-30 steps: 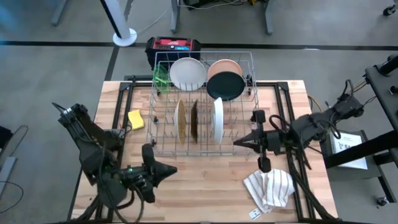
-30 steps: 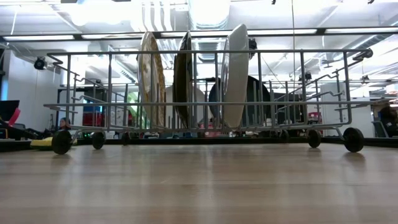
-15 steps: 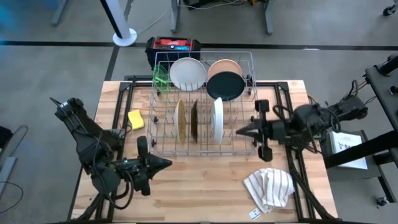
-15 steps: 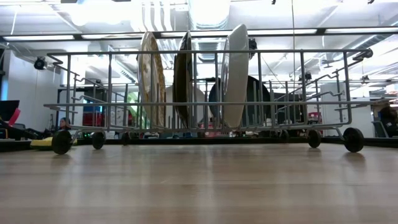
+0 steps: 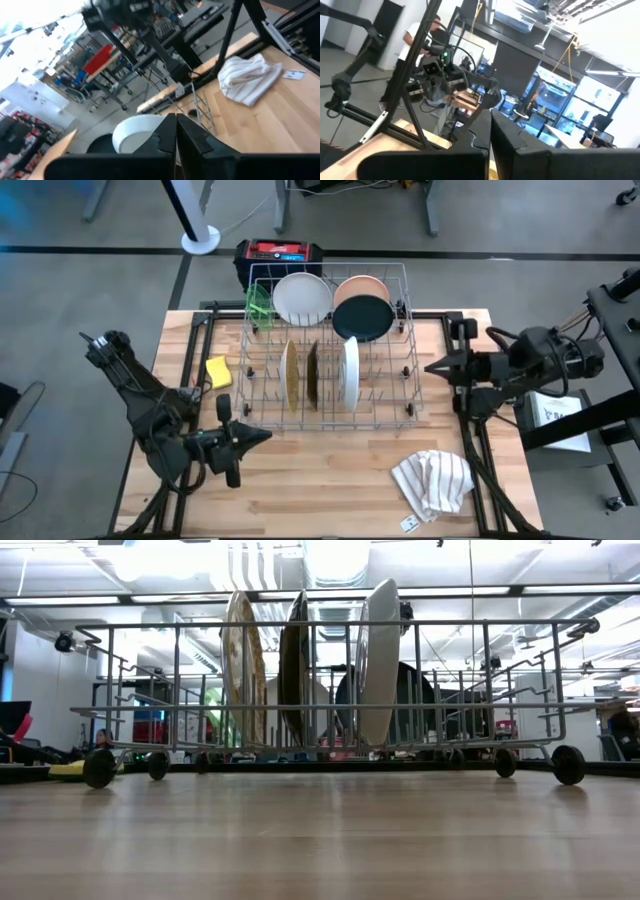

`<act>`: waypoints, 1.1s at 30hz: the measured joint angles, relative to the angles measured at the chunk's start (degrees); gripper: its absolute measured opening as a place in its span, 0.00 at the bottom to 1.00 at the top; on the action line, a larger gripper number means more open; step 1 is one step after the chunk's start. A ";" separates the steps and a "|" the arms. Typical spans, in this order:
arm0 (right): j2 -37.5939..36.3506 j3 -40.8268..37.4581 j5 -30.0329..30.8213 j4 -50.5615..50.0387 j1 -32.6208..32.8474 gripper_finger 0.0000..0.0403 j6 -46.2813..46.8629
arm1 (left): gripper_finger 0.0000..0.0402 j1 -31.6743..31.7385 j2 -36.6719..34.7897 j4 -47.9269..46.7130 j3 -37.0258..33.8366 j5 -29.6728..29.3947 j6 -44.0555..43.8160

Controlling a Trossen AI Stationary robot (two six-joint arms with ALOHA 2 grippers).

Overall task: Sort dishes
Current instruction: Return to Home Position

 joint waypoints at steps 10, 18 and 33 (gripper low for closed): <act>-13.32 -14.27 1.63 5.69 0.00 0.00 0.17 | 0.00 0.32 -2.70 9.61 -6.03 0.14 6.81; -20.57 -24.64 3.24 14.79 -0.12 0.00 1.10 | 0.00 2.46 -3.18 16.75 -9.20 4.24 9.68; -21.48 -26.86 3.86 19.04 -3.88 0.00 -2.53 | 0.00 5.71 -1.96 19.41 -9.42 8.63 9.45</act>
